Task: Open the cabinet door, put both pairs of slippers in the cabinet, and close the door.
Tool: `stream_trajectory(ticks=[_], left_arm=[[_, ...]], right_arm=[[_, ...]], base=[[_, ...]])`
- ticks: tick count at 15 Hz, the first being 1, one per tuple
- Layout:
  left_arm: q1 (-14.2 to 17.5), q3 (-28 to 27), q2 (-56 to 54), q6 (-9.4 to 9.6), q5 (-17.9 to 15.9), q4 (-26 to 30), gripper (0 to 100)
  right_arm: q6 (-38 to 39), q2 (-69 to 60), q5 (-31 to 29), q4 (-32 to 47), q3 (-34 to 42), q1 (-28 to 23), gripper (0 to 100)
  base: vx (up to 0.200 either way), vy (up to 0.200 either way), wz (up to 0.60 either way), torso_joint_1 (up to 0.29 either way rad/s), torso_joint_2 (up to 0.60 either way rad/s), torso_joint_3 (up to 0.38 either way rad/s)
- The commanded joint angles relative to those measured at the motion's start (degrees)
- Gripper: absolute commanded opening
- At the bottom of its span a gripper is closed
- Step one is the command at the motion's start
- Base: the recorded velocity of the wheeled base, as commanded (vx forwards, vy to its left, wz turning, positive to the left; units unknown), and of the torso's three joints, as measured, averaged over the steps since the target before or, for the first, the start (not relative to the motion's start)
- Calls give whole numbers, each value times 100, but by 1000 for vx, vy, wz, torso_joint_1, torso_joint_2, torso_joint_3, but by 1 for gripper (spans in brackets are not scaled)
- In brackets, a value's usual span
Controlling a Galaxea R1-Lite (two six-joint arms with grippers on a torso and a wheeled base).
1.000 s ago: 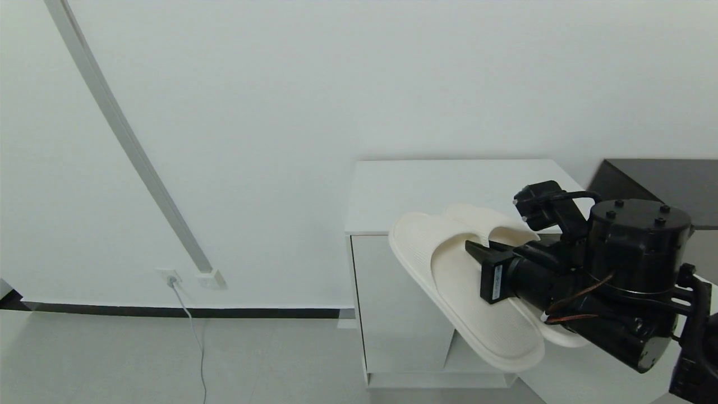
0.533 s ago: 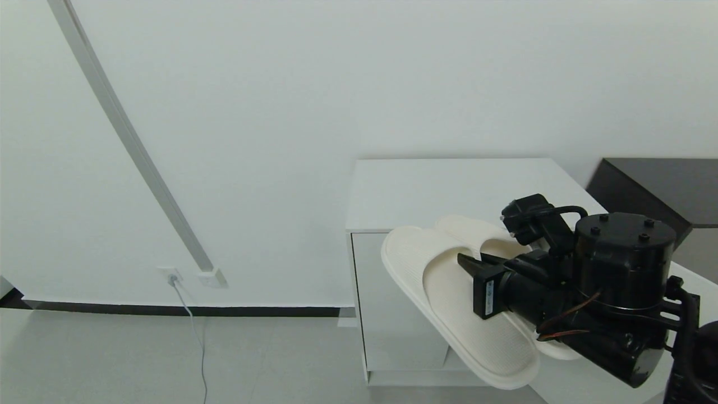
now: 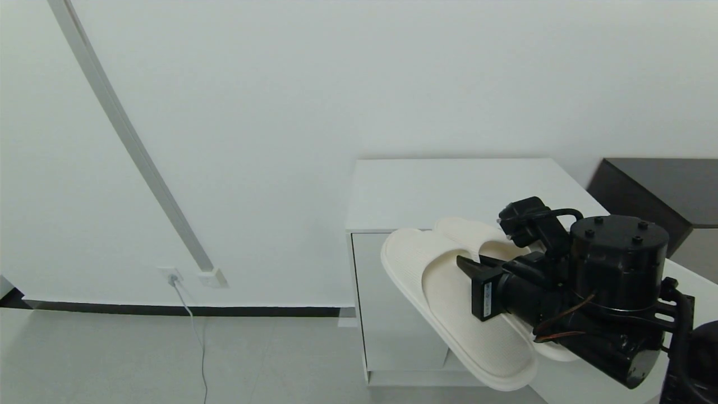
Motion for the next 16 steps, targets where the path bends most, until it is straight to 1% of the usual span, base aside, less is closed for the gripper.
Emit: stream_trajectory(ticks=[1,16], left_arm=[[4,0,7,-3,4,-1,0],[4,0,7,-3,4,-1,0]], right_arm=[[-1,34,-6,-2,1,2,0],[-1,-19,-32,-11,62,2,0]], base=[[0,-200,0,2,2,2],[0,-200,0,1,2,2]])
